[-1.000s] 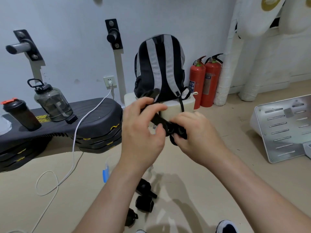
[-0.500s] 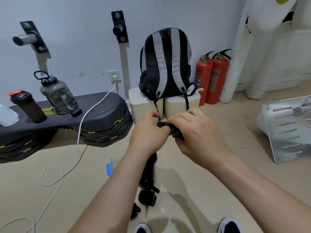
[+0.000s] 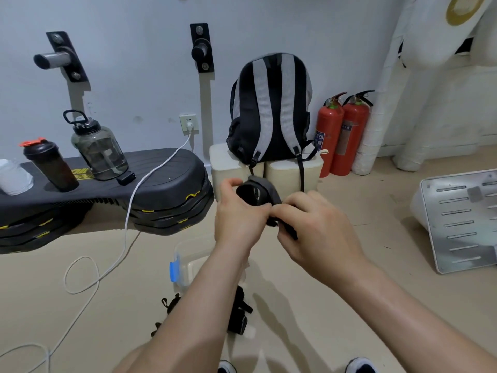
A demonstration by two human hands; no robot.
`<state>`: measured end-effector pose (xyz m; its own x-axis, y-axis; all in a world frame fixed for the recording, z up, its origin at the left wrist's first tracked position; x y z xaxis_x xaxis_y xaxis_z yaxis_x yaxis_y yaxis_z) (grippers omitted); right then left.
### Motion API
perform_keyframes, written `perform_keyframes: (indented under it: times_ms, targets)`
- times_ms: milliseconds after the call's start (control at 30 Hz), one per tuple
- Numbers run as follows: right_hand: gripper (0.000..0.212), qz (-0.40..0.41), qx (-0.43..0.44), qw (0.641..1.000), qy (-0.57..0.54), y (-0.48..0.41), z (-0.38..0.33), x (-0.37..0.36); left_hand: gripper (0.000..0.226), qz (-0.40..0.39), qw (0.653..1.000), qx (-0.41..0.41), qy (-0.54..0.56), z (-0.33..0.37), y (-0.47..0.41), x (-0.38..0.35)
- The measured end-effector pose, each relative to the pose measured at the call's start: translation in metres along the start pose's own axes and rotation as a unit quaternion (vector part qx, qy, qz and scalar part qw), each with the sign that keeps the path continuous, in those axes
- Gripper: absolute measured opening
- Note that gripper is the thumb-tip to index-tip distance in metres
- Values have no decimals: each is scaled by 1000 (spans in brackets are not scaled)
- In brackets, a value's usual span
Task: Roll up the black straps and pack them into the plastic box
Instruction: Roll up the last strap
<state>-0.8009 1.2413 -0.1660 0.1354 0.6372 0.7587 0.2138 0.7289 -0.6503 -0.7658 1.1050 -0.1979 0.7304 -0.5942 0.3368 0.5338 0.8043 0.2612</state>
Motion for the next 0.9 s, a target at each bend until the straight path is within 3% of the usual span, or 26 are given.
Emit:
perform_keyframes:
  times_ms: [167, 200, 267, 333, 367, 433, 533, 633, 700, 800, 833, 900]
  targets:
    - [8, 13, -36, 999, 24, 1, -7, -7, 62, 155, 959, -232, -44, 22, 23, 4]
    - [7, 17, -42, 999, 28, 0, -8, -7, 63, 163, 961, -223, -5, 19, 23, 6]
    - [6, 21, -34, 999, 35, 0, -10, -8, 63, 134, 978, -93, 129, 6, 11, 12]
    - [14, 19, 2, 999, 38, 1, -14, -10, 67, 8, 970, 67, 235, -10, 1, 4]
    - [17, 18, 20, 999, 39, 1, -15, -9, 68, -65, 969, 96, 219, -13, 0, -1]
    - [18, 15, 35, 999, 38, 2, -12, -5, 62, -145, 984, 48, 96, -10, 2, -2]
    - [15, 0, 52, 998, 37, 2, -12, -5, 47, -55, 998, -37, -23, -6, -6, 9]
    - [21, -6, 63, 997, 42, 3, -17, -9, 50, 60, 995, -80, -32, -6, -3, 11]
    - [23, -13, 60, 997, 40, 3, -18, -9, 53, 64, 997, -37, 14, -18, -5, 7]
    - [24, -45, 64, 996, 52, 4, -23, -17, 60, -1, 969, 155, 192, -54, -19, -2]
    - [21, -58, 68, 994, 57, 6, -24, -21, 64, -3, 969, 166, 185, -61, -22, -1]
    - [8, -76, 72, 993, 61, 9, -21, -23, 72, 11, 999, 46, -19, -50, -26, 4]
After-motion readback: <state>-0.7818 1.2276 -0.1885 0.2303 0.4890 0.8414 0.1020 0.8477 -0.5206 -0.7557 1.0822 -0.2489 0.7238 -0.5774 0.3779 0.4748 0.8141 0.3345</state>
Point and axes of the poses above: each hand's wrist, its own y-axis away from the middle knuckle, its own x-axis out of the back of the hand, z = x × y, the point moved 6 cm from there along -y, towards the middle knuckle, and after that the axes turned 12 degrees about x, right-handed, at the moved point
